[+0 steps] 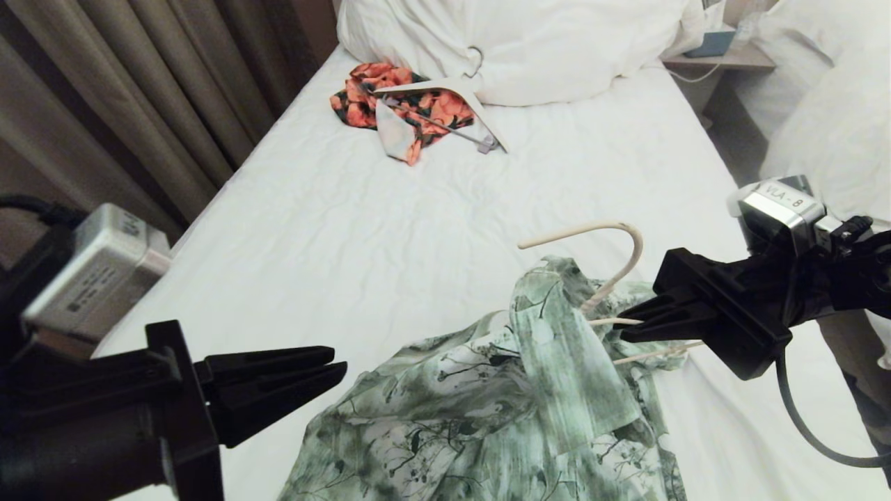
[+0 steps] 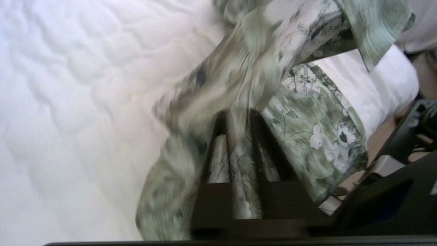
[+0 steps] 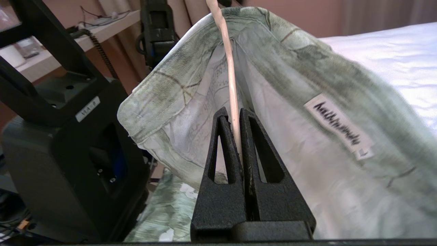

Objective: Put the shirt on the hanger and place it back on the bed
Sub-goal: Hook one side of the shirt onto the hanger

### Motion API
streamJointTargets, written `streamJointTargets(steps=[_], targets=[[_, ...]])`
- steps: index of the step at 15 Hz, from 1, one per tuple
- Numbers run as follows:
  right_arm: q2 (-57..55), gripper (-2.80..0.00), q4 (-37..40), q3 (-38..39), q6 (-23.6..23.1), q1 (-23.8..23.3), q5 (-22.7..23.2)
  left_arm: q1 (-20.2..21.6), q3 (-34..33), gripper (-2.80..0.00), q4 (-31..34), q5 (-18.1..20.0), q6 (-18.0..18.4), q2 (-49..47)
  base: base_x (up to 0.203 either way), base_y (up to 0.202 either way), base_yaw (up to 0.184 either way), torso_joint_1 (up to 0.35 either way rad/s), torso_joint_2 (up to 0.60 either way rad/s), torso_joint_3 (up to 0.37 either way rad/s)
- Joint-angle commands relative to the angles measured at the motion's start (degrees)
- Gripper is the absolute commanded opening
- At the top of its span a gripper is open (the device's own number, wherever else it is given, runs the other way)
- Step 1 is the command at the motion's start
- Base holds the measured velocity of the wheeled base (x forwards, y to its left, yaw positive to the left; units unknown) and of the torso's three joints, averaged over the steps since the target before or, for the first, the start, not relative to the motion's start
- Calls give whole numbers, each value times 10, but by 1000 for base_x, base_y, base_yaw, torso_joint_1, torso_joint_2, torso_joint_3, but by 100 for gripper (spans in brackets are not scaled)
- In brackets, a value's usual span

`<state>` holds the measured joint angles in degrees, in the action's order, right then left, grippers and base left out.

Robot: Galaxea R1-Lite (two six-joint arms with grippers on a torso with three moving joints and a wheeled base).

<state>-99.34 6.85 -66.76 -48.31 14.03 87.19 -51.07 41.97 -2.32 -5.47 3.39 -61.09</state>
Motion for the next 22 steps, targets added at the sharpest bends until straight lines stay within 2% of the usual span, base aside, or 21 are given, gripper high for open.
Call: streamJointTargets(steps=[1,4,9,15,22], targets=[[1,-280,0,-1,-2,6,5,-1,15,0,-10,5,9,-50,0,0,0,0,0,0],[0,-280,-1,-4,-2,11,5,-3,20,0,-68,20,20,-93,0,0,0,0,0,0],[-4,-280,-3,-7,-2,10,5,-22,30,0,-73,22,23,-127,0,0,0,0,0,0],[3,-280,-4,-7,-1,10,5,-35,36,0,-138,21,32,-204,0,0,0,0,0,0],[11,-280,-4,-10,1,11,5,-56,67,0,-142,21,33,-256,0,0,0,0,0,0]])
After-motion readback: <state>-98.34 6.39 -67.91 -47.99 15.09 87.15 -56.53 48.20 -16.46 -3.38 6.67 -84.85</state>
